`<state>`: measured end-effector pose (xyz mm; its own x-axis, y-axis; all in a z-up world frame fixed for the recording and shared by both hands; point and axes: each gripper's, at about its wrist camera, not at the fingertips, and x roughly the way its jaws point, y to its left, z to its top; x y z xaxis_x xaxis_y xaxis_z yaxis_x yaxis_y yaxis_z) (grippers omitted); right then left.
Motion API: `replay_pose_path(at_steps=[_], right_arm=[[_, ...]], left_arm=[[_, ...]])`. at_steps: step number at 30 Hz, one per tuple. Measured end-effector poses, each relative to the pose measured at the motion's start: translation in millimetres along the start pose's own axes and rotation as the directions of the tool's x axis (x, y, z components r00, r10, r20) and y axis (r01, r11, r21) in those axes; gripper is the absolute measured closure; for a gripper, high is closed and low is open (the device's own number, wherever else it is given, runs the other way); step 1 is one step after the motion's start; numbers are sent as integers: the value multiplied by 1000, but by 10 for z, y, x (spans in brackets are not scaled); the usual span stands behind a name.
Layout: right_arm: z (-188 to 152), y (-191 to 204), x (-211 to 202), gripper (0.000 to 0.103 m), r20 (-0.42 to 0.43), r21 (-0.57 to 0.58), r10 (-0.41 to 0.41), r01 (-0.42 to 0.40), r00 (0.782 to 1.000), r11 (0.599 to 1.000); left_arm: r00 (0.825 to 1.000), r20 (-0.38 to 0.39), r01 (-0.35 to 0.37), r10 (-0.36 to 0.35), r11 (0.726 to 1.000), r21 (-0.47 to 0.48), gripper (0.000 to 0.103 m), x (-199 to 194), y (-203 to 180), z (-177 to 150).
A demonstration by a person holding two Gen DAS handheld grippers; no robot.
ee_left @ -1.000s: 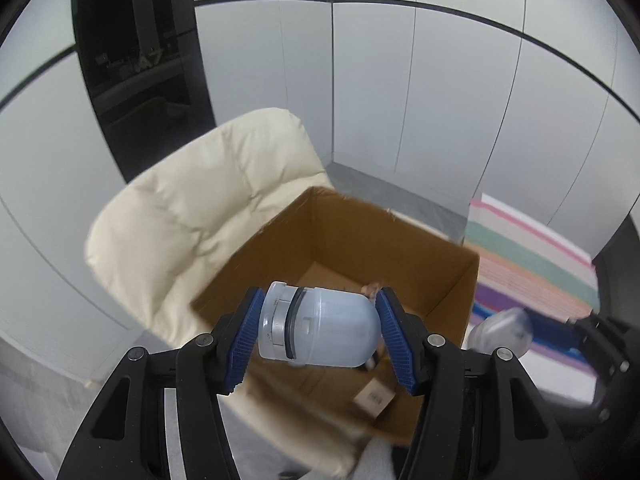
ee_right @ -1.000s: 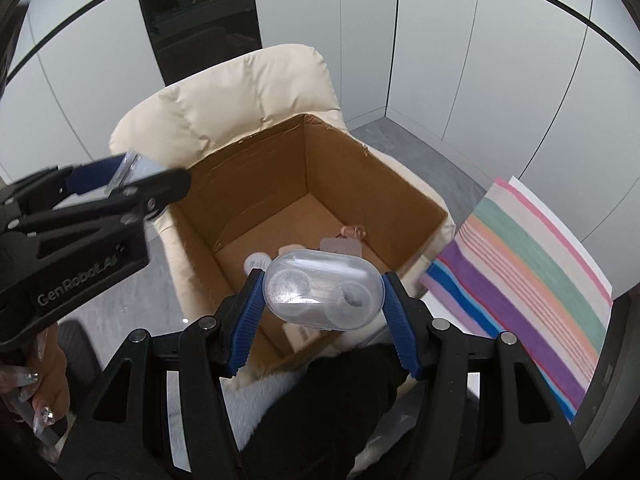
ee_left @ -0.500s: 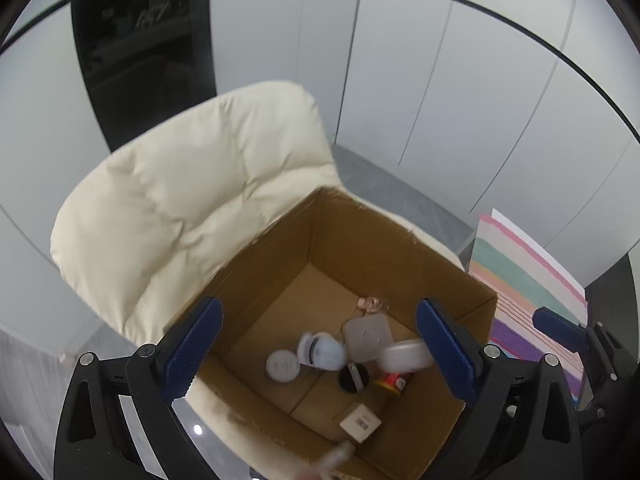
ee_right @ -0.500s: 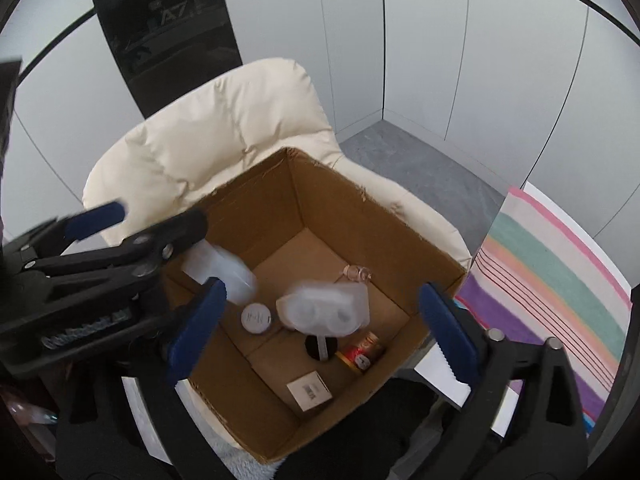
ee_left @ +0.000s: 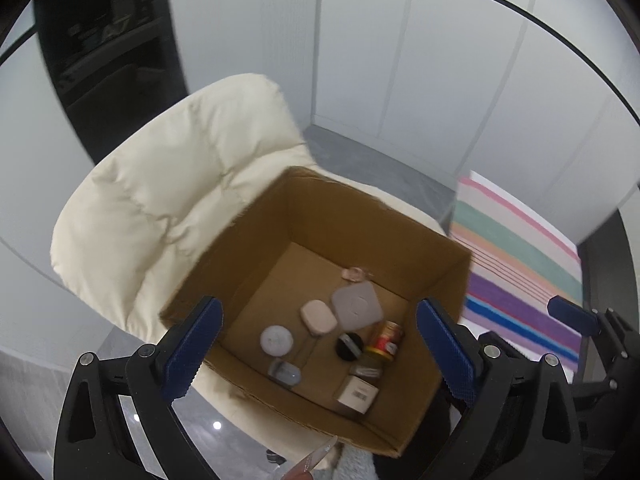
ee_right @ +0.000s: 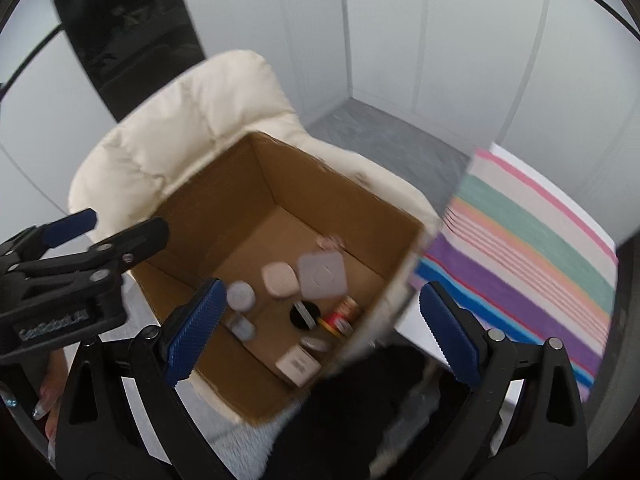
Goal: Organize objects
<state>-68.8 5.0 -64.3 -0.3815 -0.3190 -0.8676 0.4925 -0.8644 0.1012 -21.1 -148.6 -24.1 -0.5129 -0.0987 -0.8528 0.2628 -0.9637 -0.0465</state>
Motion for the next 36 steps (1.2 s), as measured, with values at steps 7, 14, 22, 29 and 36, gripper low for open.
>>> replay_pose_path(at_steps=[7,14,22,29,36], right_arm=[[-283,-399,-470,4,0,86,-101,101,995,991],[-610,-796,-1230,4,1,265,-184,177,983,948],[-813,-1200,-2021,4,18,455,-238,204,971,867],[-999,-1292,-2260,4,-12,516,-237,209,971,831],[-1136,-1253,-2280,4,-29,514,-249,228,968,827]], left_arm=[[999,-12,37,-36,985,169,5,-359,-564,-71],[997,-60,65,-52,968,241,5,-836,-953,-63],[989,-102,134,-110,954,270,5,-1273,-1243,-134],[992,-94,119,-90,918,378,5,-1535,-1581,-289],[991,-95,124,-94,911,394,5,-1634,-1656,-411]])
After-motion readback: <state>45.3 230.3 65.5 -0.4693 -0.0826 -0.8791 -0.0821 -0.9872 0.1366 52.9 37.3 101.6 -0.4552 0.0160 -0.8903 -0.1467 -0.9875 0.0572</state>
